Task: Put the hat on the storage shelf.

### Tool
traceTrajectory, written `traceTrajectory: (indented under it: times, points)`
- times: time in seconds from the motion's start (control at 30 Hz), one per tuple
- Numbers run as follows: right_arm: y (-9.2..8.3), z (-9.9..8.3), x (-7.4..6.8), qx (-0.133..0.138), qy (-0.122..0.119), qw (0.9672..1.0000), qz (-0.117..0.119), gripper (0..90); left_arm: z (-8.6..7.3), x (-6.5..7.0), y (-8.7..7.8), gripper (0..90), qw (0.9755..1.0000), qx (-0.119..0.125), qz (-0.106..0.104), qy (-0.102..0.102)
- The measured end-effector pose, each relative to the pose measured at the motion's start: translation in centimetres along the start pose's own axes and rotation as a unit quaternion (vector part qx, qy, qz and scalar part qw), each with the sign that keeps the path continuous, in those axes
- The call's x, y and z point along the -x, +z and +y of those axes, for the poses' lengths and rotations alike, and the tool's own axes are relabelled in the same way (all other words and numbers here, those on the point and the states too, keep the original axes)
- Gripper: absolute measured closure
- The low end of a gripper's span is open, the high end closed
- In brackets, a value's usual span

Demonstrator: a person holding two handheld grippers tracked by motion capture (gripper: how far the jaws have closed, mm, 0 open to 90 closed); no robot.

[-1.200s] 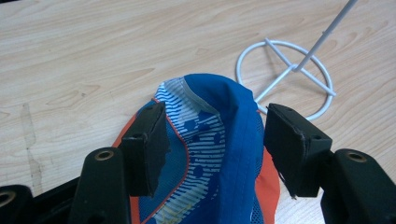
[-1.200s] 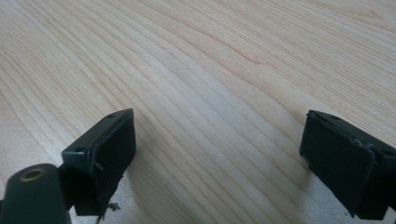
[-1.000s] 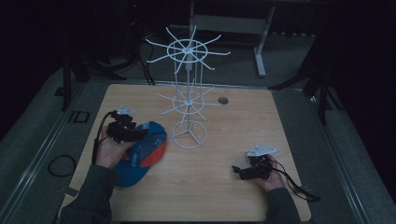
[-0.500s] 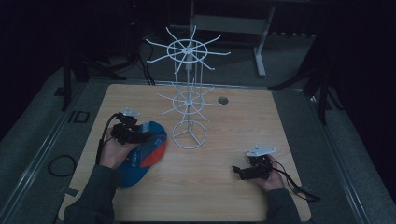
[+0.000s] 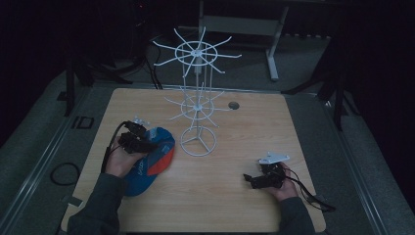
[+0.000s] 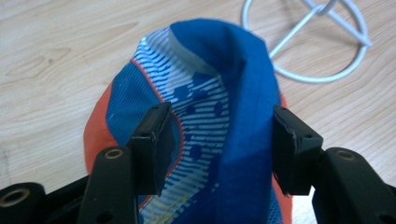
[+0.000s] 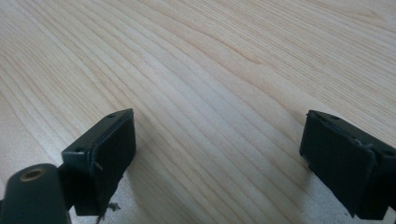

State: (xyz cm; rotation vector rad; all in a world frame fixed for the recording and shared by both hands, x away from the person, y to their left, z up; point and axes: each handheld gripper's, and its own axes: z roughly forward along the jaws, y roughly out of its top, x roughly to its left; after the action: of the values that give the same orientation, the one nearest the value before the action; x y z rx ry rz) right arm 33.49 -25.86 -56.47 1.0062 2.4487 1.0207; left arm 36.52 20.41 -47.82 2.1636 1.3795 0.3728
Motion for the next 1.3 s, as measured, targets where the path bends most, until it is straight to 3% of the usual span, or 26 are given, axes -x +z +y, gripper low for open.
traceTrajectory:
  times: [0.23,0.43,0.8,0.93,0.97,1.0,1.07,1.3]
  points:
    - [0.0,0.0,0.0,0.000,0.000,1.0000,0.000,10.4,0.0,0.0,0.2,45.4,0.9997,-0.023,-0.007,0.004]
    - [0.0,0.0,0.0,0.000,0.000,1.0000,0.000,10.4,0.0,0.1,0.6,45.3,0.9990,-0.044,-0.001,0.007]
    - [0.0,0.0,0.0,0.000,0.000,1.0000,0.000,10.4,-0.1,0.1,1.5,49.1,0.9960,-0.089,-0.003,0.006]
    - [0.0,0.0,0.0,0.000,0.000,1.0000,0.000,10.4,-0.2,0.2,1.6,69.1,0.9949,-0.100,-0.002,0.010]
    - [0.0,0.0,0.0,0.000,0.000,1.0000,0.000,10.4,-0.2,0.3,1.5,69.1,0.9949,-0.100,0.001,0.016]
    - [0.0,0.0,0.0,0.000,0.000,1.0000,0.000,10.4,-0.2,0.3,1.4,77.3,0.9947,-0.101,0.005,0.021]
    - [0.0,0.0,0.0,0.000,0.000,1.0000,0.000,10.4,-0.2,0.3,1.2,84.3,0.9945,-0.099,0.015,0.028]
    - [0.0,0.0,0.0,0.000,0.001,1.0000,0.000,10.4,-0.1,-0.1,-0.3,88.0,0.9959,-0.077,0.034,0.034]
